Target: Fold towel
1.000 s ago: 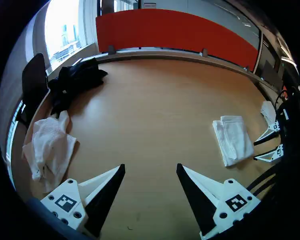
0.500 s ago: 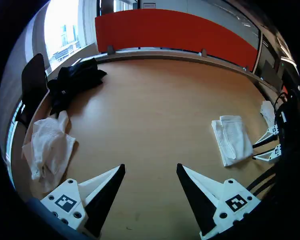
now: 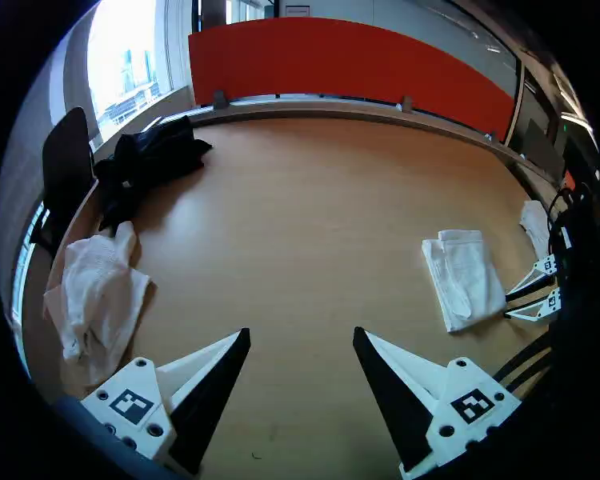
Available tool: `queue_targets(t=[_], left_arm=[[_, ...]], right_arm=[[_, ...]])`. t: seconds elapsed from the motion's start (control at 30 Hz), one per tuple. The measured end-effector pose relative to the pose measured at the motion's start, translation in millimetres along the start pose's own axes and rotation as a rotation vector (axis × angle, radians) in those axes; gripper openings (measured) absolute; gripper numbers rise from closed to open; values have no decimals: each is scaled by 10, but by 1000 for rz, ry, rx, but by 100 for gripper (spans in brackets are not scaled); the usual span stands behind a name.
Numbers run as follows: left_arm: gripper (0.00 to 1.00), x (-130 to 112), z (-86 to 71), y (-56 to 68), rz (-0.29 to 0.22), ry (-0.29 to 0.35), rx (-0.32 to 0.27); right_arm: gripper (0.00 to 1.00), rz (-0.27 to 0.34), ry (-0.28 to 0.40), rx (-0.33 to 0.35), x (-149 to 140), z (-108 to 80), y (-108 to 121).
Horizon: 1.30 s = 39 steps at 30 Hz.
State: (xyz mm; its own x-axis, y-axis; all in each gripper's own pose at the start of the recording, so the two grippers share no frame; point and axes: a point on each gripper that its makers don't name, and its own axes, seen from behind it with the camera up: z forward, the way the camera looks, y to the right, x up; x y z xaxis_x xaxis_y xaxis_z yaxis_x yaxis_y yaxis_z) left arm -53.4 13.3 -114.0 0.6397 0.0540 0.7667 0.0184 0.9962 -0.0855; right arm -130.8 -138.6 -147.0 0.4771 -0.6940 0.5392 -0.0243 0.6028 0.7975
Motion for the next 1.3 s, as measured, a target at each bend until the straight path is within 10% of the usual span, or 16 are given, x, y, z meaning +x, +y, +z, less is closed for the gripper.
queue_targets(t=[0.4, 0.67, 1.3], left_arm=[[96, 9, 3, 0, 2, 2, -2], [95, 10, 6, 2, 3, 2, -3], [96, 7, 0, 9, 4, 6, -5]], right_arm=[[28, 12, 4, -1, 24, 20, -9], [5, 28, 6, -6, 26, 40, 14], [4, 25, 72, -18, 292, -97, 38]])
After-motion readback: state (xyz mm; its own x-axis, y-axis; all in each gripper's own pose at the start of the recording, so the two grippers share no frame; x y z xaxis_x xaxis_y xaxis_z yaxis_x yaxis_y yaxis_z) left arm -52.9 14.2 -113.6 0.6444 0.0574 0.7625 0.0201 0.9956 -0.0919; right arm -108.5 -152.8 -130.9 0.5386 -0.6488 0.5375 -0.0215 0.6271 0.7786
